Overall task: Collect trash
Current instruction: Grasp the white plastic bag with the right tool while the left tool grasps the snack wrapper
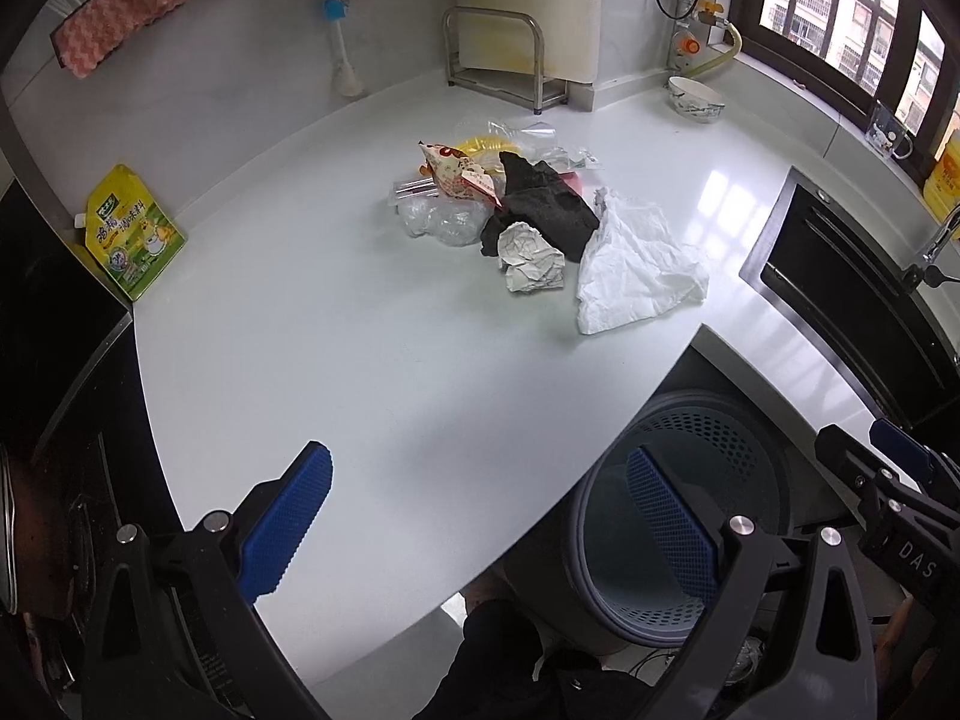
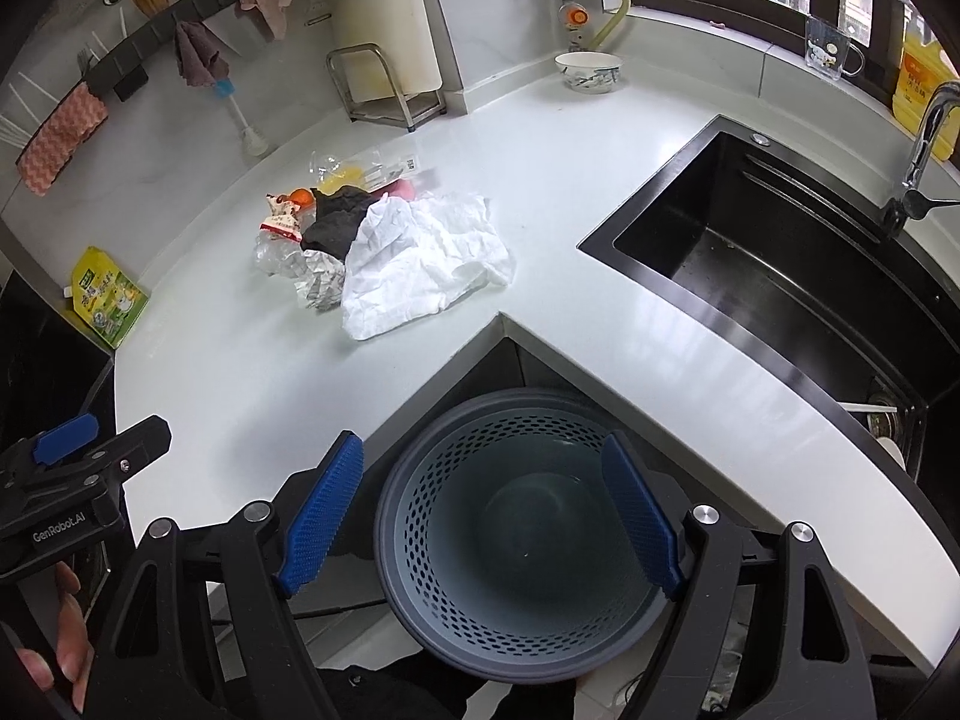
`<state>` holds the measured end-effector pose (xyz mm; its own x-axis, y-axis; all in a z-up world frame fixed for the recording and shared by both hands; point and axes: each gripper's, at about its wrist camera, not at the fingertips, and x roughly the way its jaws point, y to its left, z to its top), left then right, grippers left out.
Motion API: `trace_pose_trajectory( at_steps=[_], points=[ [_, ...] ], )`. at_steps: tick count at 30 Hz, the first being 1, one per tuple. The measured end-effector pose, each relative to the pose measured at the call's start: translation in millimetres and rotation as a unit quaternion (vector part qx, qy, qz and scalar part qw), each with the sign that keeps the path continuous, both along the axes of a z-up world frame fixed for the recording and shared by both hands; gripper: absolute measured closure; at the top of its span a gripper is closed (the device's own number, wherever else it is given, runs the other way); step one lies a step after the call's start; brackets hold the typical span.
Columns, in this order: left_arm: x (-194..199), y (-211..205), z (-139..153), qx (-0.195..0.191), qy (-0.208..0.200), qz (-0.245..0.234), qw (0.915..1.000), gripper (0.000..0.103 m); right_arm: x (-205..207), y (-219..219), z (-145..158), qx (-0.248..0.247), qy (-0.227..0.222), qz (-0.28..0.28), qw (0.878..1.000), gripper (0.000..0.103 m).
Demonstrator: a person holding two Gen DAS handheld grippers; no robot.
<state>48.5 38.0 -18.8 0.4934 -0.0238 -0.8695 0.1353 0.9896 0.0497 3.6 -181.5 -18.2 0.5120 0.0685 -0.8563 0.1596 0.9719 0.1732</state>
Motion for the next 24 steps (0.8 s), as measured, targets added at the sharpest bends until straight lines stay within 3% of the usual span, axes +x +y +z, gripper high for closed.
trace_pose_trajectory(
  at_steps=[15,24],
  points=[
    [120,27,-24,0.000,-0.021,-0.020,0.9996,0.006,111,2,-39,-0.017,-0.001,-0.029,0.999,0.025],
    [173,26,-32,-0.017,-0.029,-0.022,0.9992,0.006,174,16,-66,-0.049,0.005,0.014,0.999,0.025]
  ],
)
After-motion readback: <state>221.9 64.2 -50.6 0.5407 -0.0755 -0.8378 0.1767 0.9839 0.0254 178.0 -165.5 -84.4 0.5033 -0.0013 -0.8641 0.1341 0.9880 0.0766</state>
